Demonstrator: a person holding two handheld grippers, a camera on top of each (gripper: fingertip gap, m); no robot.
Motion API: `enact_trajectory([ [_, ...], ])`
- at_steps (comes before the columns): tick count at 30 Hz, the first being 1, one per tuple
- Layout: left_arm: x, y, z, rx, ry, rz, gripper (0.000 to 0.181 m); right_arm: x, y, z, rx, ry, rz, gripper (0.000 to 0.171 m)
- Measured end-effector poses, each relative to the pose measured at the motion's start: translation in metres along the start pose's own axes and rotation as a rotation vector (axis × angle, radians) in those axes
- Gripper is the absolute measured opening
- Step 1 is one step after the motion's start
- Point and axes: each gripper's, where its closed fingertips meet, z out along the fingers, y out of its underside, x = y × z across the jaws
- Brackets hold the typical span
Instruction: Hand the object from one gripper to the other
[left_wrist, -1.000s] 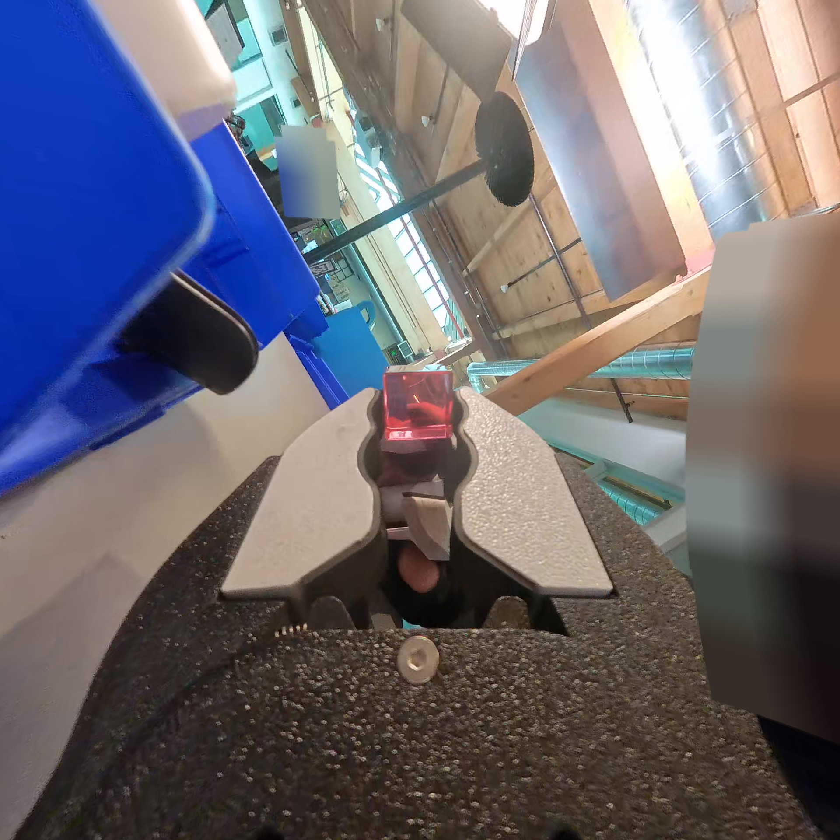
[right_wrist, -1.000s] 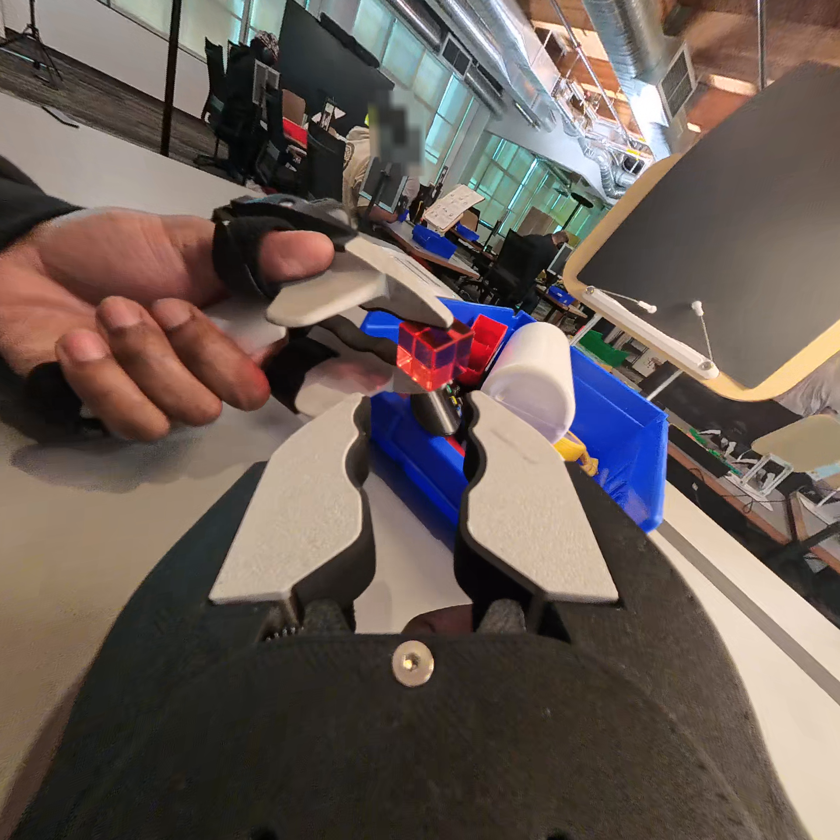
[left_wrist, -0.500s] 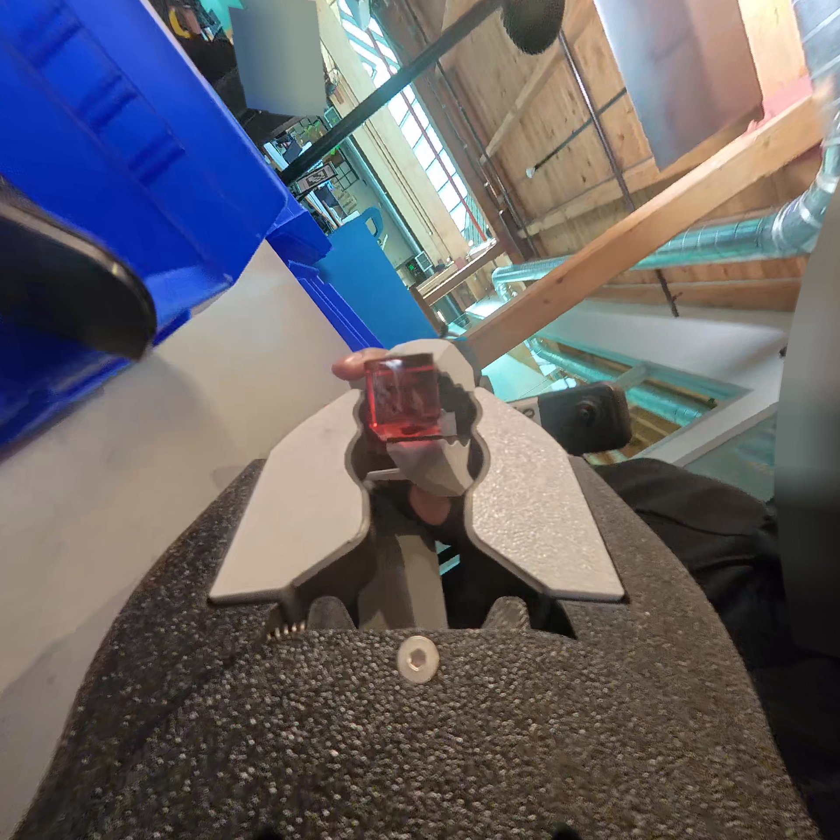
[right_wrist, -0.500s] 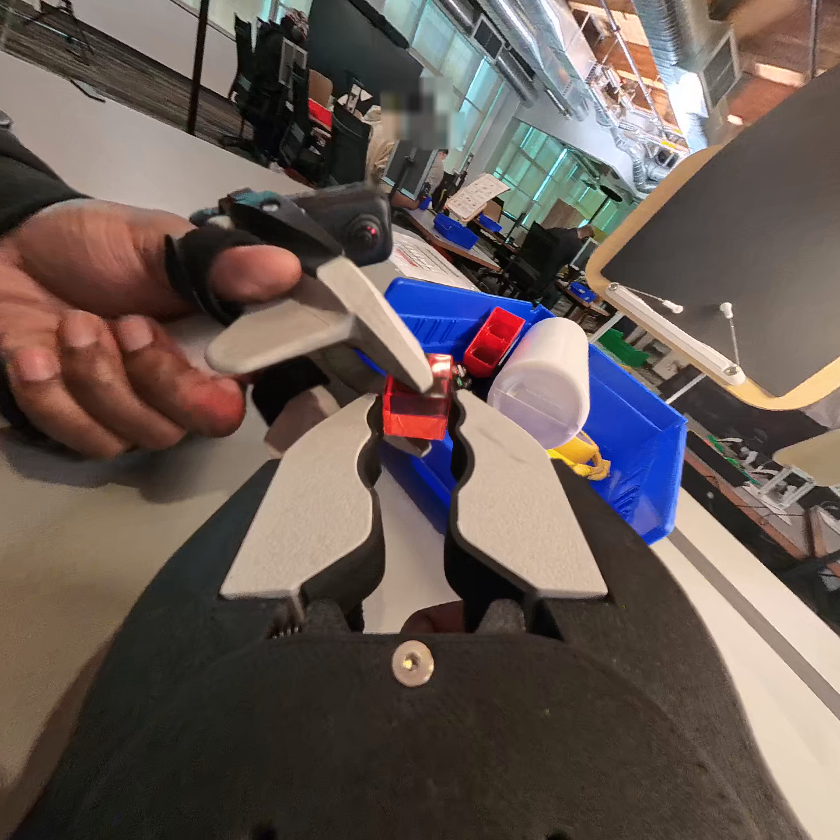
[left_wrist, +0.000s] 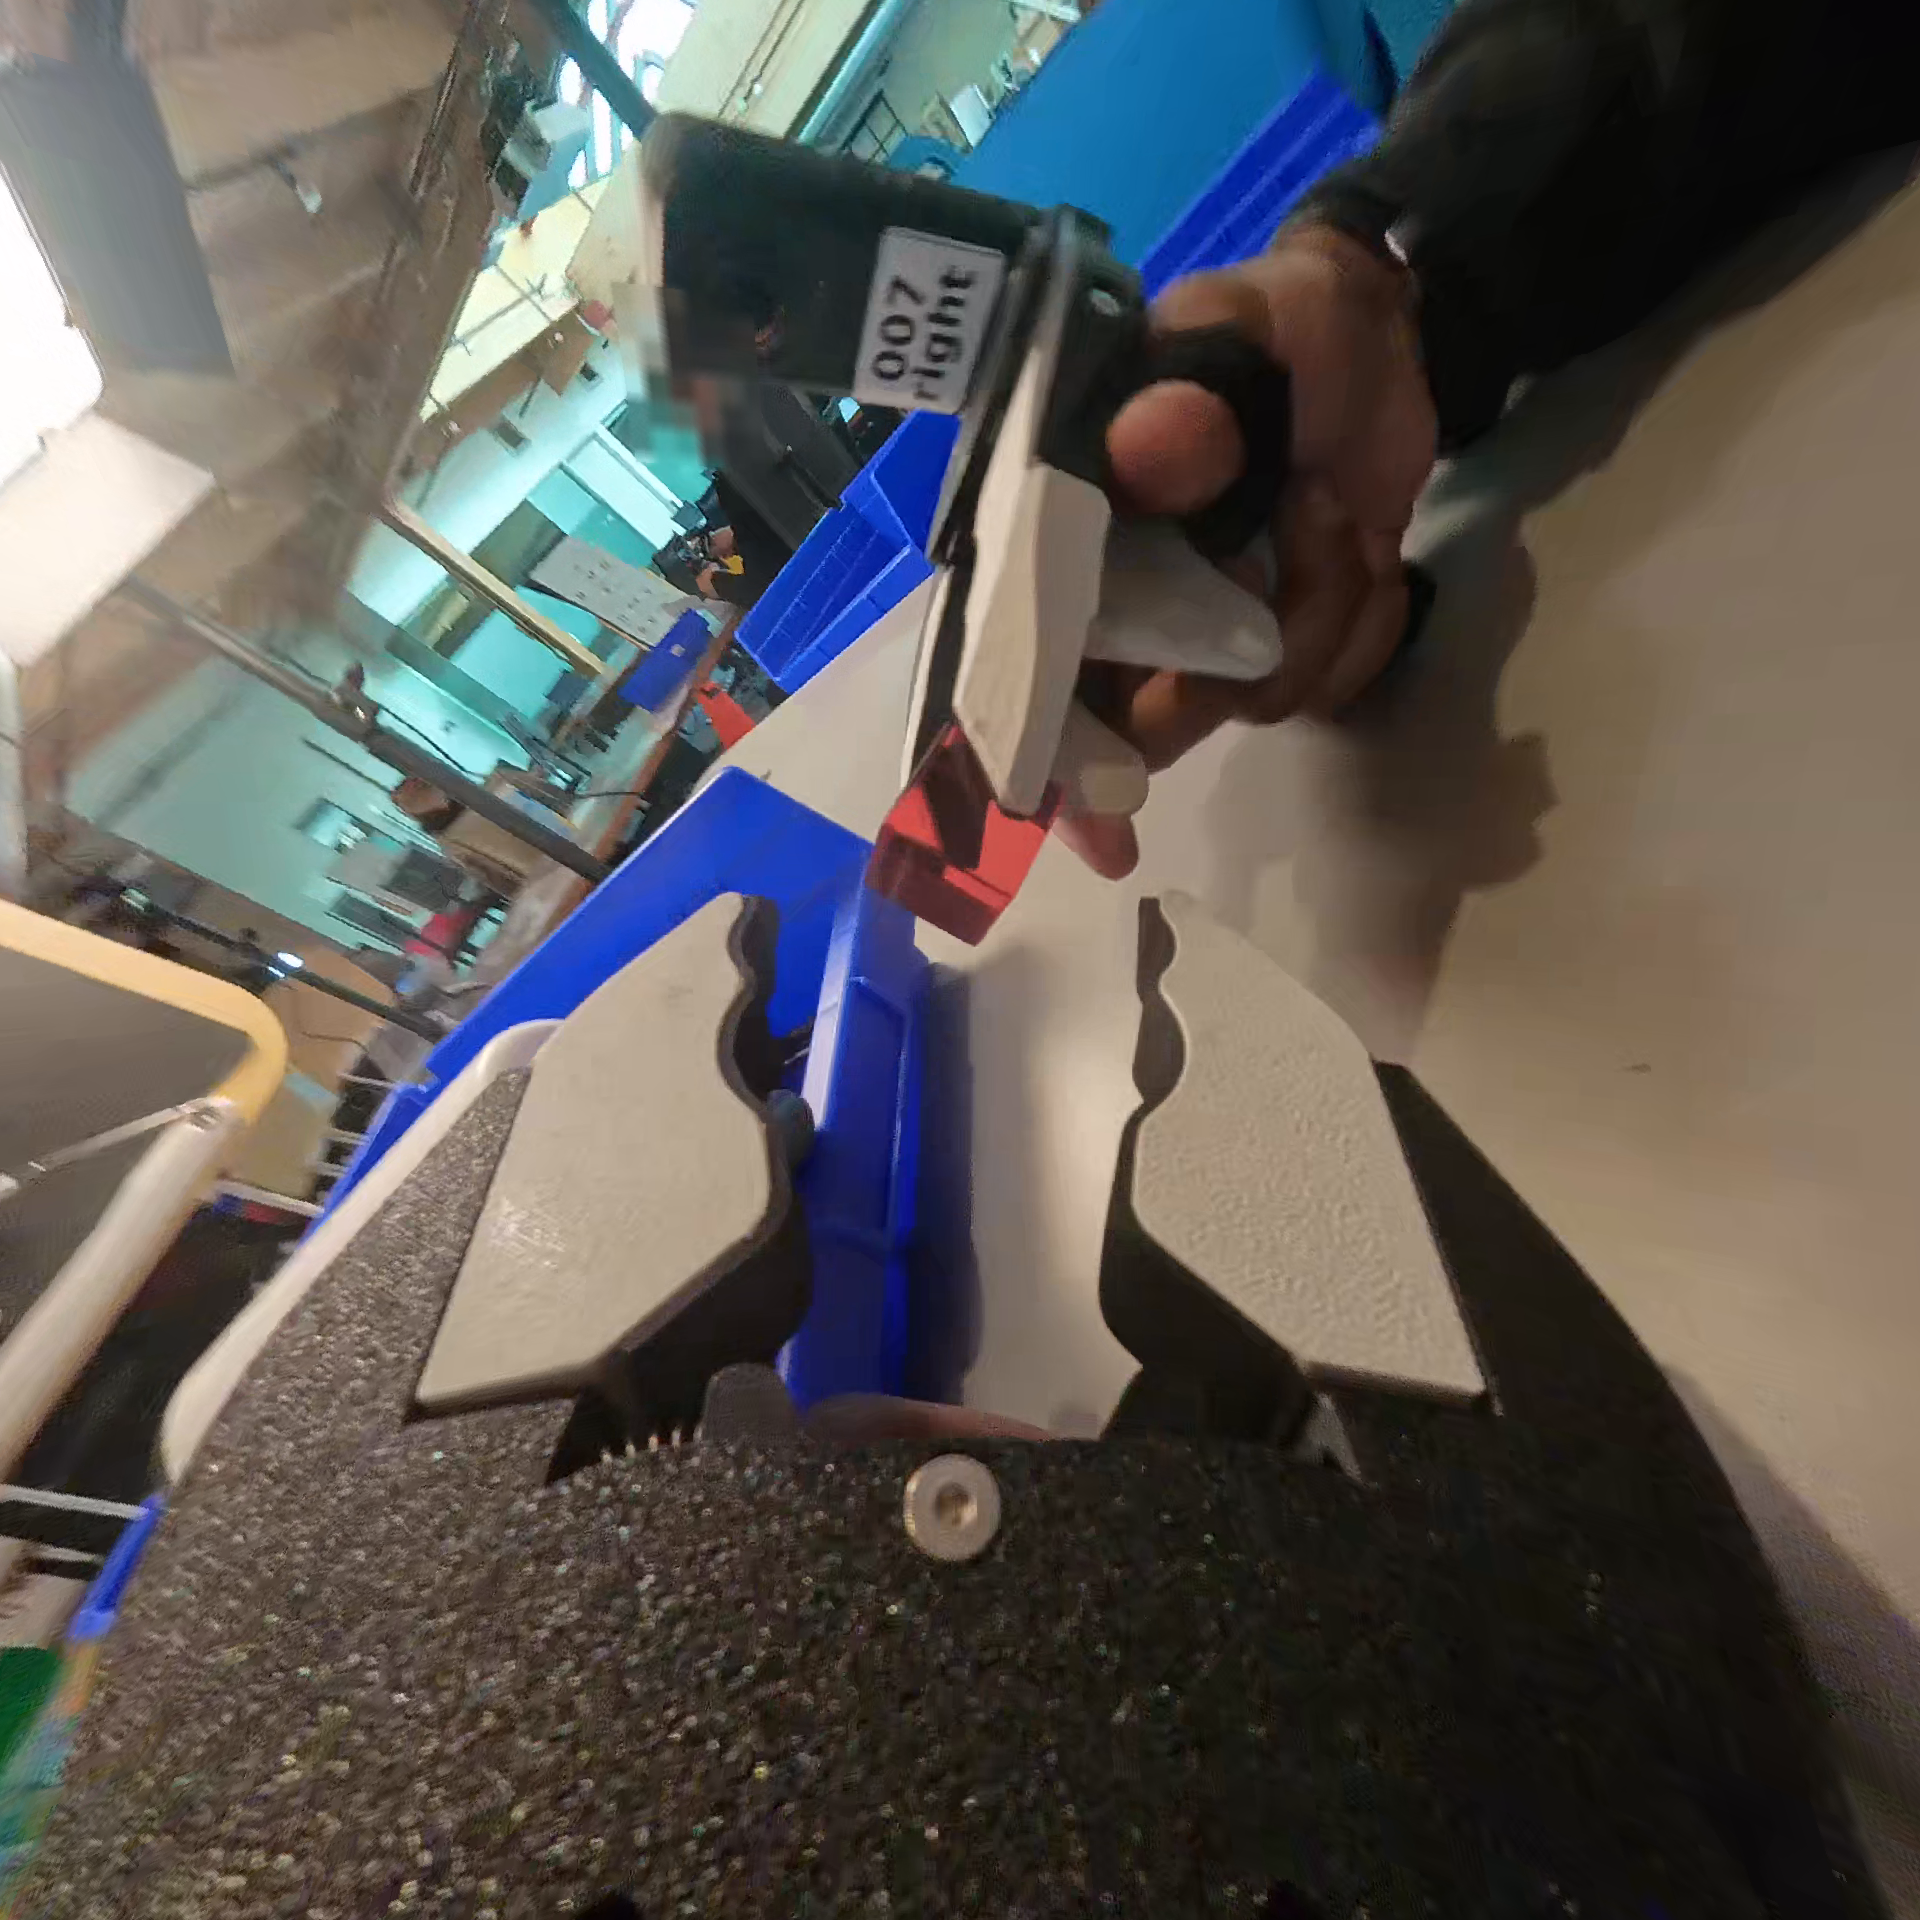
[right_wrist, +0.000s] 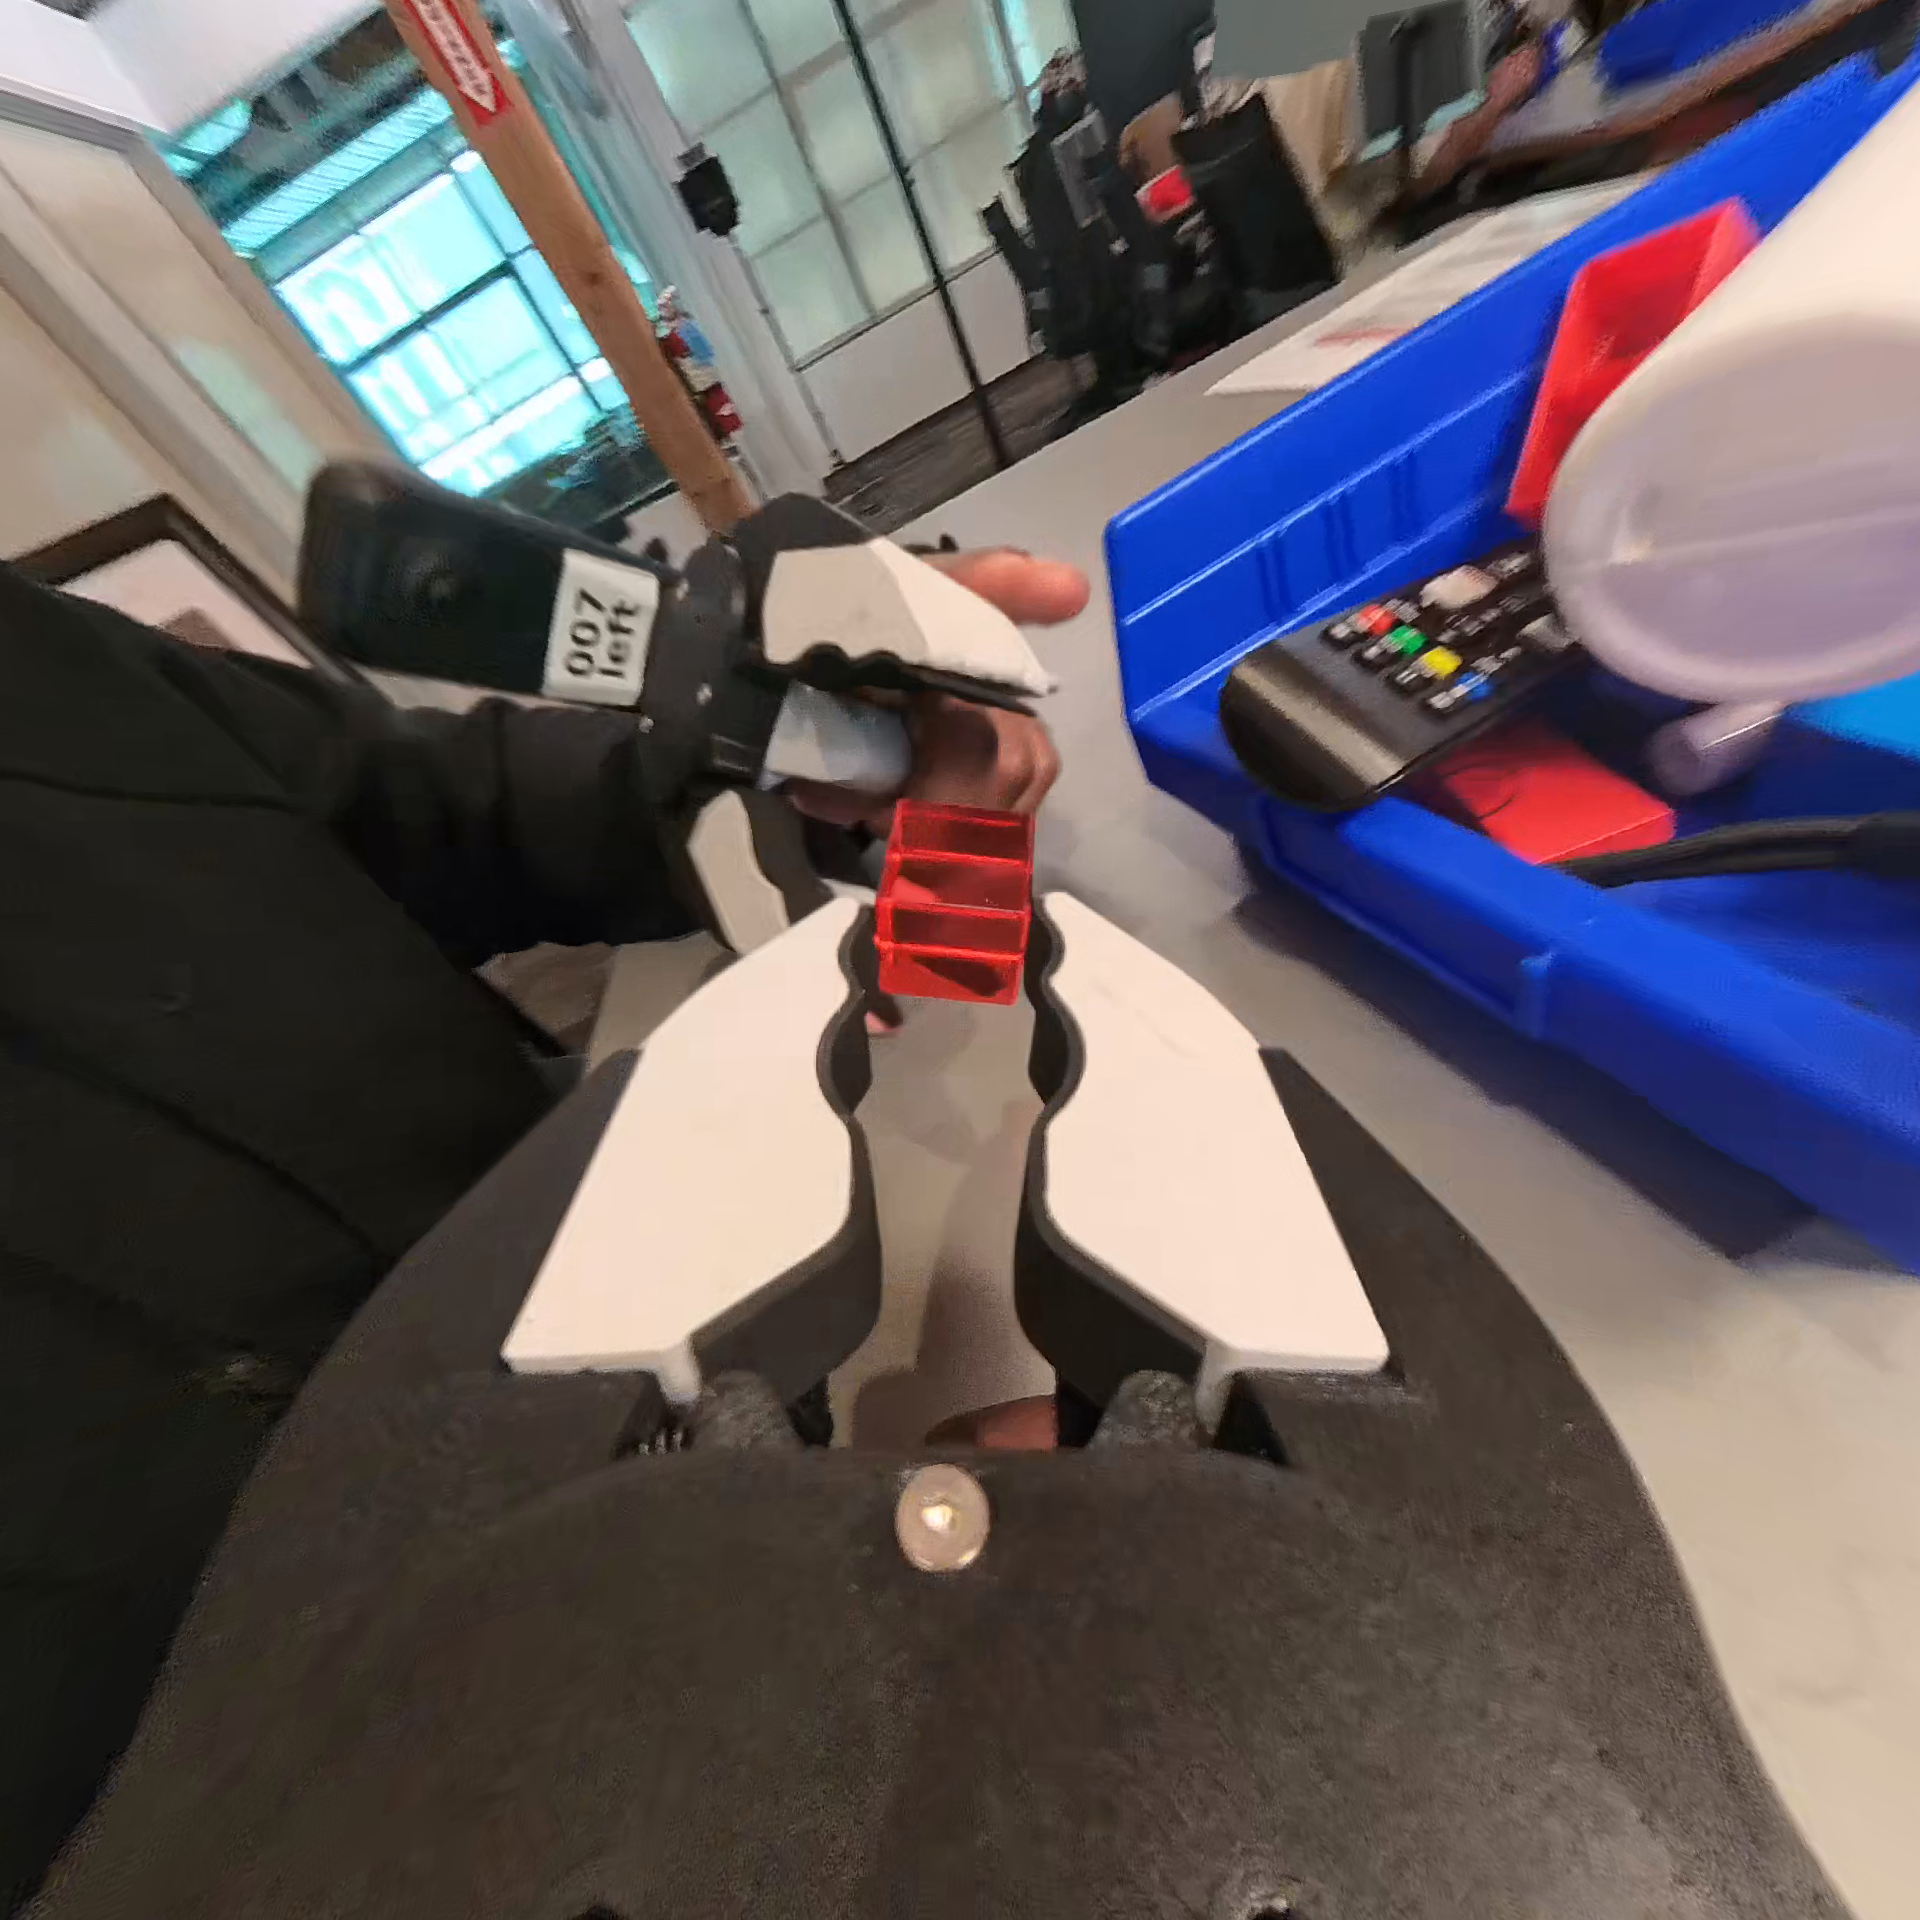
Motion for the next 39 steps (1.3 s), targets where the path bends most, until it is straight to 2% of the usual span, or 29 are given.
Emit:
enact_trajectory([
  [3,0.014,0.0,0.003,-0.008,0.012,0.16,0.064,-0.014,0.013,0.005,-0.075,-0.103,0.065,0.027],
  [7,0.02,-0.005,0.001,0.005,-0.003,0.254,0.029,-0.018,0.022,0.009,-0.126,-0.12,0.063,0.026],
  [10,0.011,0.001,0.002,-0.051,-0.047,0.249,0.028,-0.009,0.017,0.009,-0.098,-0.047,0.021,0.027],
  [18,-0.026,0.016,0.002,-0.26,-0.32,0.299,0.028,0.017,-0.005,0.003,0.014,0.29,-0.233,0.036],
  [24,-0.023,0.01,0.004,-0.254,-0.356,0.369,0.028,0.014,-0.004,0.008,0.03,0.297,-0.207,0.043],
  [31,-0.039,0.024,-0.001,-0.445,-0.478,0.466,0.028,0.017,-0.014,0.005,0.09,0.41,-0.265,0.045],
  [39,-0.023,0.024,0.01,-0.525,-0.452,0.495,0.028,0.019,-0.008,0.013,0.046,0.53,-0.347,0.043],
])
